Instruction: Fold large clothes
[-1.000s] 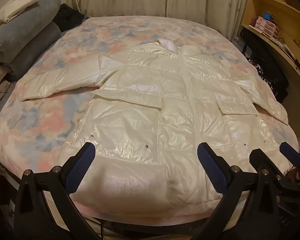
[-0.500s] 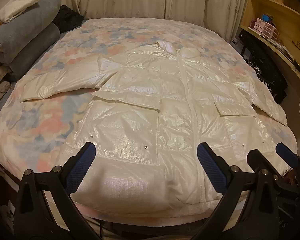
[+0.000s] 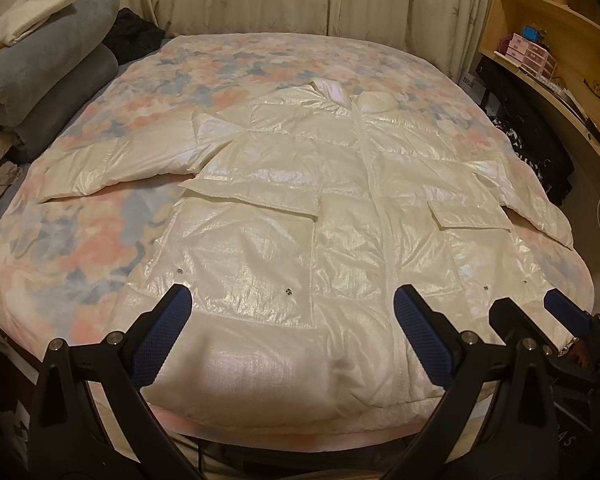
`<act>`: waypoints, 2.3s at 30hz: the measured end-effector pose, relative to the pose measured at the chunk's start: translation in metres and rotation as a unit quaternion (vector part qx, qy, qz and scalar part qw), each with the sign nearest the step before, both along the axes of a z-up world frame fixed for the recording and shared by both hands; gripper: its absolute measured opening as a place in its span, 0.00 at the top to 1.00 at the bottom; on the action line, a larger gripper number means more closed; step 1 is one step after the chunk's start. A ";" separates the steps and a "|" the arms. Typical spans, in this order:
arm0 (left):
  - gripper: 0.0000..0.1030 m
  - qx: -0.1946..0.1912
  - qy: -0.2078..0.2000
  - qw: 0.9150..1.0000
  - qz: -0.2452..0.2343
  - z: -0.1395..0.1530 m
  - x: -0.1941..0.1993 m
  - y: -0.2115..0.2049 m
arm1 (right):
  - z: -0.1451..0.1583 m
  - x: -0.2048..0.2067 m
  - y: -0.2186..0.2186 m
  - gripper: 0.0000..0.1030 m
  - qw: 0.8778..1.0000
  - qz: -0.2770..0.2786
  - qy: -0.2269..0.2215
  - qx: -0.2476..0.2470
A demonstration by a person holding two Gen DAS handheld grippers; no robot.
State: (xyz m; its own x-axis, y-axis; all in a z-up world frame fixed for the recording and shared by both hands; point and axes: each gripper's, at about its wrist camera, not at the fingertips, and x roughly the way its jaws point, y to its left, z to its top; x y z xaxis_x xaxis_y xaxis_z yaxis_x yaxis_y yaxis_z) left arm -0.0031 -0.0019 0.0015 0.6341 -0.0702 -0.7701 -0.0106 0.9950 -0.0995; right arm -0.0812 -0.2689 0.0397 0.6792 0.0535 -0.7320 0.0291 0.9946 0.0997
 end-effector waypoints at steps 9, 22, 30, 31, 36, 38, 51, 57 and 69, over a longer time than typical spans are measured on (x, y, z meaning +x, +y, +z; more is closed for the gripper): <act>0.03 -0.002 0.010 1.000 0.004 -0.007 -0.001 0.005 | -0.008 0.005 0.002 0.08 1.000 0.005 0.011 0.002; 0.03 -0.005 0.017 1.000 0.005 -0.010 0.002 0.006 | -0.010 0.008 0.005 0.08 1.000 0.012 0.016 0.003; 0.03 -0.001 0.006 1.000 0.004 -0.006 0.006 0.007 | -0.010 0.015 0.008 0.08 1.000 0.020 0.017 0.000; 0.03 -0.002 0.005 1.000 0.003 -0.005 0.007 0.008 | -0.009 0.016 0.008 0.08 1.000 0.020 0.016 0.001; 0.03 -0.026 0.010 1.000 -0.013 -0.004 0.012 0.014 | -0.005 0.021 0.009 0.08 1.000 0.022 0.012 0.000; 0.03 -0.033 0.008 0.999 -0.014 -0.002 0.015 0.019 | -0.003 0.024 0.012 0.08 1.000 0.026 0.011 -0.003; 0.03 -0.067 -0.042 0.995 0.054 0.039 0.064 0.115 | 0.038 0.083 0.070 0.08 0.995 0.074 -0.033 -0.054; 0.03 -0.125 -0.038 0.989 0.076 0.034 0.107 0.183 | 0.068 0.139 0.109 0.08 0.992 0.070 -0.074 -0.078; 0.07 -0.293 0.043 0.940 0.172 -0.092 0.190 0.327 | 0.026 0.293 0.211 0.49 0.992 0.084 -0.008 -0.090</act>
